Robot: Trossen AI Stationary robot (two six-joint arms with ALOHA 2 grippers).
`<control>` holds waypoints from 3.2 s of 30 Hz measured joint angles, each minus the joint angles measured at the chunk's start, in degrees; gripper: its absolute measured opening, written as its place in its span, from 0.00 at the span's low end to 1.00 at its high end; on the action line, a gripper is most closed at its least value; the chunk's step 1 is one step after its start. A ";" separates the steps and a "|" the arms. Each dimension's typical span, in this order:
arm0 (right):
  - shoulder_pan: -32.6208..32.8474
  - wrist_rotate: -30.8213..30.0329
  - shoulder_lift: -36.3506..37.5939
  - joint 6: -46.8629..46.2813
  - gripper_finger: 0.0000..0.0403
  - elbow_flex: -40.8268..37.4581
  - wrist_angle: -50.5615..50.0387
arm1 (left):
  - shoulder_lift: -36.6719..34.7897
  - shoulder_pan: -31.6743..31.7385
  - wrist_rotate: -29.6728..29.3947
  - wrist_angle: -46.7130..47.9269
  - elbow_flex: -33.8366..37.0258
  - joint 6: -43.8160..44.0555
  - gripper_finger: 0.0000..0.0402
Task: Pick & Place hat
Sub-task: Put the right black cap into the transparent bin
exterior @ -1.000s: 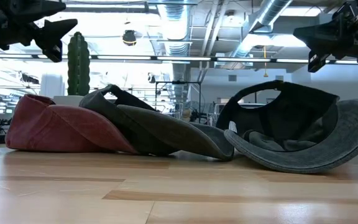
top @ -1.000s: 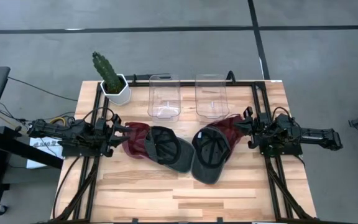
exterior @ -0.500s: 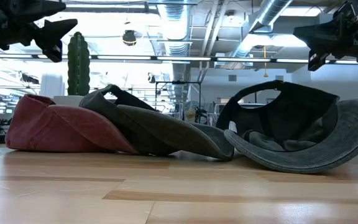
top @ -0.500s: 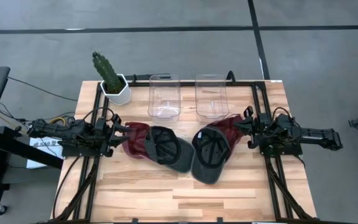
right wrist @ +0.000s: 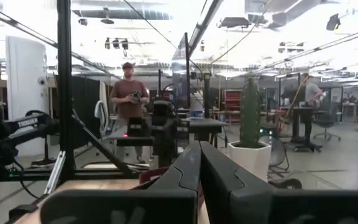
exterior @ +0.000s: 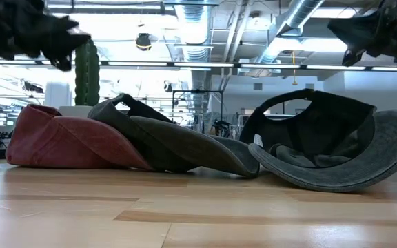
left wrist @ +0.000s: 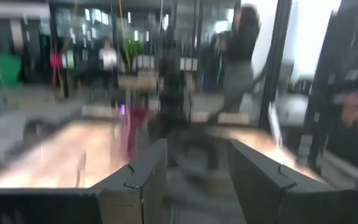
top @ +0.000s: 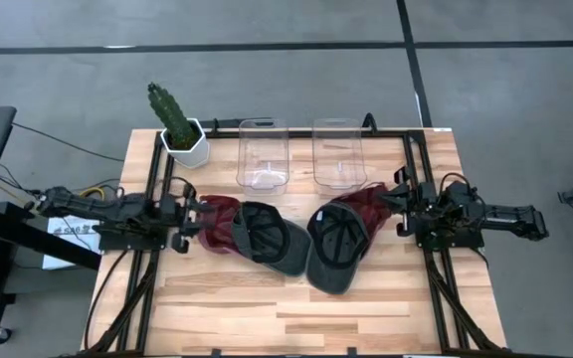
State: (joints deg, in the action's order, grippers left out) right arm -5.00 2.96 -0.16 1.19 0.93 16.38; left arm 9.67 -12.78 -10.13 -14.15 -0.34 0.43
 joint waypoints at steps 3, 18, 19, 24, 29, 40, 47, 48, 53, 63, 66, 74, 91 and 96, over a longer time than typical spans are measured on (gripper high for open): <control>0.03 0.05 0.00 -4.88 0.00 0.04 -0.68 | 7.77 0.00 -2.12 -0.04 0.00 3.83 0.41; 4.12 4.58 -9.39 -20.72 0.00 0.17 -6.20 | 32.62 0.00 -5.31 -22.66 0.00 2.06 0.41; 5.05 4.56 -10.54 -20.72 0.00 0.17 -5.11 | 32.81 0.00 -5.31 -23.30 0.00 1.71 0.41; 9.85 0.27 -16.27 -20.72 0.00 0.22 -1.44 | 32.82 0.02 -5.31 -24.57 0.00 1.03 0.41; 16.73 -6.36 -23.28 -18.66 0.00 0.22 2.53 | 32.83 0.02 -5.31 -25.00 0.00 0.90 0.41; 32.17 -10.88 -38.23 7.56 0.00 8.15 4.76 | 32.80 0.02 -5.30 -25.79 0.00 1.51 0.41; 35.59 -10.88 -44.16 14.31 0.00 10.54 5.64 | 32.80 0.02 -5.29 -25.81 0.00 1.97 0.41; 35.90 -10.87 -44.62 14.38 0.00 10.58 6.03 | 32.80 0.02 -5.29 -25.83 0.00 1.97 0.41; 37.89 -8.37 -46.67 20.09 0.00 10.60 6.52 | 32.80 0.02 -5.29 -26.10 0.00 1.97 0.41; 38.78 -5.48 -47.08 3.77 0.00 10.60 7.46 | 32.78 0.02 -5.29 -26.67 0.00 1.97 0.41; 38.78 -2.80 -47.64 -1.75 0.00 10.60 7.35 | 32.78 0.02 -5.29 -26.71 0.00 1.97 0.41; 38.70 -2.89 -52.15 1.18 0.00 10.60 4.33 | 32.78 0.00 -5.29 -26.88 0.00 1.97 0.41; 37.10 -9.22 -59.54 9.98 0.00 10.60 3.26 | 32.78 0.02 -5.29 -27.10 0.00 1.97 0.41; 37.10 -9.25 -59.91 9.94 0.05 10.60 3.17 | 32.78 0.02 -5.29 -27.08 0.00 1.87 0.41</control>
State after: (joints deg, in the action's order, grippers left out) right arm 32.10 -6.28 -60.07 11.14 11.53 19.55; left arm 42.46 -12.75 -15.42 -41.23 -0.34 2.30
